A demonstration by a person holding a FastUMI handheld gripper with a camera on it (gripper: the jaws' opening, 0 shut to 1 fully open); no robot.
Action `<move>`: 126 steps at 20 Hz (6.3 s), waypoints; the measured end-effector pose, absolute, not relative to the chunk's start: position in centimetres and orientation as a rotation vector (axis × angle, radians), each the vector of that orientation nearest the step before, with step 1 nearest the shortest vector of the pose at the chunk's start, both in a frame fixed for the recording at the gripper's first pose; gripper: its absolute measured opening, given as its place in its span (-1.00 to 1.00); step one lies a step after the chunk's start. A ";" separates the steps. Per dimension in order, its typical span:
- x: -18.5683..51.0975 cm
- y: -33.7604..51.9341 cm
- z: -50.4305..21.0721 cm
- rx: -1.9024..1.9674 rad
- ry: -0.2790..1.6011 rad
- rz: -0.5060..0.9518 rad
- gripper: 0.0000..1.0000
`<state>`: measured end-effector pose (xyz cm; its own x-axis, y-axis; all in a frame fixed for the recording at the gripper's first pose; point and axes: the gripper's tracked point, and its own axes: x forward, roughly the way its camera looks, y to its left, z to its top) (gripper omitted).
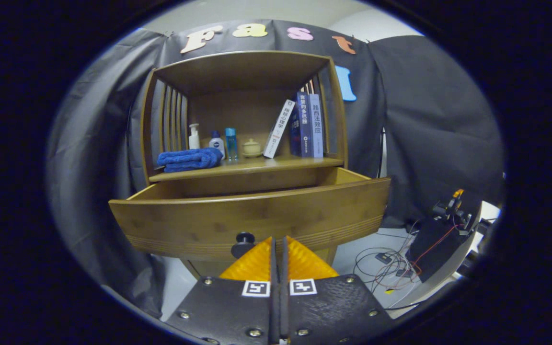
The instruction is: Pull open the drawer, take out the items inside it, and place them on the countertop above the cabinet.
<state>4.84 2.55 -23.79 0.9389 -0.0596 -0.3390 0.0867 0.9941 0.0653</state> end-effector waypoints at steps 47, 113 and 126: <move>21.6 8.2 -28.0 0.051 1.044 -0.010 -0.63; 19.3 10.3 -7.3 0.003 0.141 0.130 0.94; 10.0 9.6 -18.6 0.064 0.241 0.121 0.94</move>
